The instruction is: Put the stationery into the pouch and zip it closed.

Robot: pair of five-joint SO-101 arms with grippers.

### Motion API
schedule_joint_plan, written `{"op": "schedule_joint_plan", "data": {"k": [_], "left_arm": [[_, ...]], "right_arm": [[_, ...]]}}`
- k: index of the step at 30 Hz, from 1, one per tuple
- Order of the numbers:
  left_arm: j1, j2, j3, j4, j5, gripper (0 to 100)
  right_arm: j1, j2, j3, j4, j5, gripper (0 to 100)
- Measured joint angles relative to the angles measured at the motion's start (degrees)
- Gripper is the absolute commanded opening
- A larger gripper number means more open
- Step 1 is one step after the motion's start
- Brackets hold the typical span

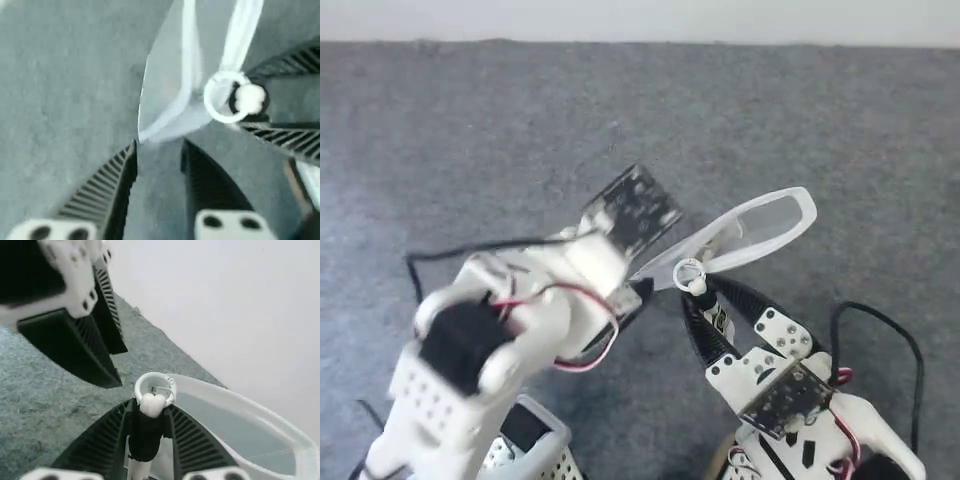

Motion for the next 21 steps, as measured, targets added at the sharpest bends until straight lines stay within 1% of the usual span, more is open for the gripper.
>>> {"op": "schedule_joint_plan", "data": {"k": [4,7,18,21], "left_arm": [[0.5,-5.5,8.3,-5.5,0.1,19],[0.7,-7.9,12.2,-8.3,0.1,20],[0.8,-12.6,22.1,-19.4,0.1,20],[0.8,-13.3,24.1,-22.0,0.1,19]], "right_arm": [[0.0,0.0,0.0,0.0,0.0,0.6],[0.0,0.0,0.0,0.0,0.0,0.6],[0.0,0.0,0.0,0.0,0.0,0.6],[1.1,0.0,0.0,0.0,0.0,0.6]]}}
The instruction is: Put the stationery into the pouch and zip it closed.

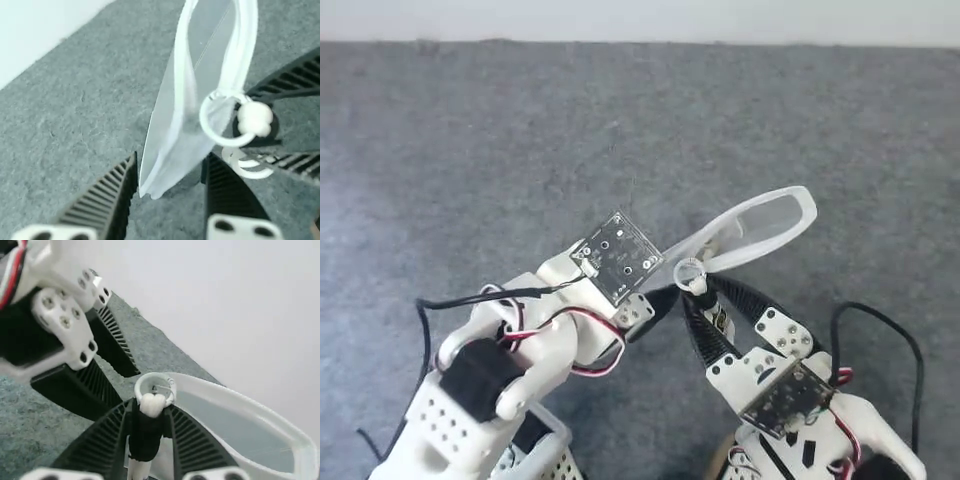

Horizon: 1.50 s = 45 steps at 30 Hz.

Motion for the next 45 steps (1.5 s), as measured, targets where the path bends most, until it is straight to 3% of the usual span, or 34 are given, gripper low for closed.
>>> {"op": "schedule_joint_plan", "data": {"k": [12,28,36,45], "left_arm": [[6.2,-0.3,9.0,-11.4,0.0,19],[6.4,-0.3,15.3,-22.8,0.2,19],[6.4,-0.2,19.9,-31.6,0.2,9],[6.6,-0.2,19.9,-32.1,0.2,1]], "right_arm": [[3.1,0.0,0.0,0.0,-0.4,0.6],[3.3,0.0,0.0,0.0,-0.7,0.6],[3.3,0.0,0.0,0.0,-0.7,0.6],[3.2,0.0,0.0,0.0,-0.7,0.6]]}}
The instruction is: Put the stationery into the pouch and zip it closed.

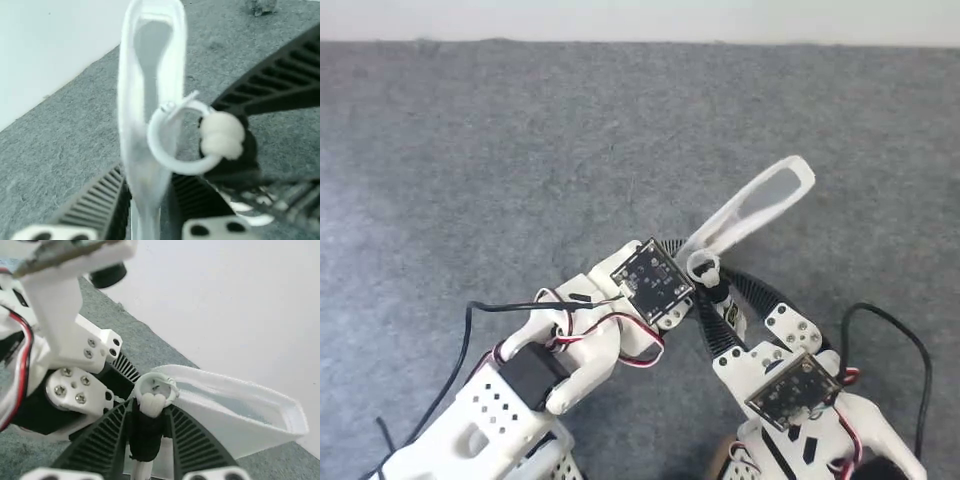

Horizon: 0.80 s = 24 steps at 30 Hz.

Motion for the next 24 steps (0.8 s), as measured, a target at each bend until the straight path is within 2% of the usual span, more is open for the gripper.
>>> {"op": "schedule_joint_plan", "data": {"k": [6,11,19,24], "left_arm": [[0.3,0.0,0.0,0.4,0.3,1],[0.4,-0.5,-0.2,4.0,0.0,1],[-1.7,-0.9,-0.3,5.0,-0.1,1],[-1.7,-0.9,-0.3,5.0,-1.1,1]], "right_arm": [[0.1,0.0,0.0,0.0,0.0,0.6],[0.1,0.0,0.0,-1.1,-0.1,0.6],[5.8,0.5,0.0,-5.4,-8.8,0.6],[7.2,0.7,0.0,-6.5,-11.6,0.6]]}}
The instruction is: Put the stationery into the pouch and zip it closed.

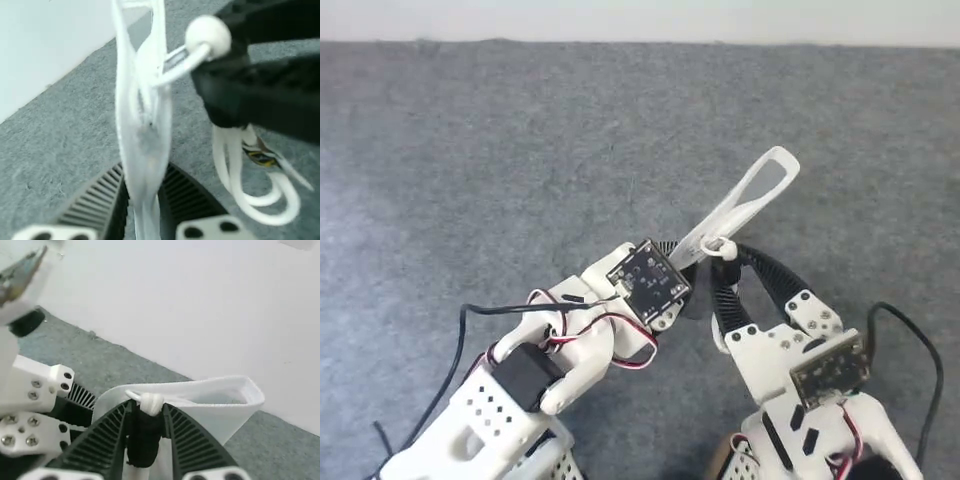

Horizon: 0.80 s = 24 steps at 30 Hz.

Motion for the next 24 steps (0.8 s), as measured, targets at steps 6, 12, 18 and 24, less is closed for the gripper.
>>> {"op": "schedule_joint_plan", "data": {"k": [6,12,18,24], "left_arm": [[0.0,0.0,0.0,0.0,-0.4,1],[-0.5,0.0,0.0,0.2,-0.3,1],[-0.5,0.0,0.0,0.2,-0.4,1],[-0.5,-0.1,0.0,0.3,-0.4,1]], "right_arm": [[0.3,0.0,0.0,-1.5,-0.3,0.6],[0.4,-0.6,1.3,-5.0,-0.3,0.6],[3.0,-0.1,1.4,-6.1,-1.4,0.6],[7.7,-0.7,4.1,-10.6,-3.3,0.6]]}}
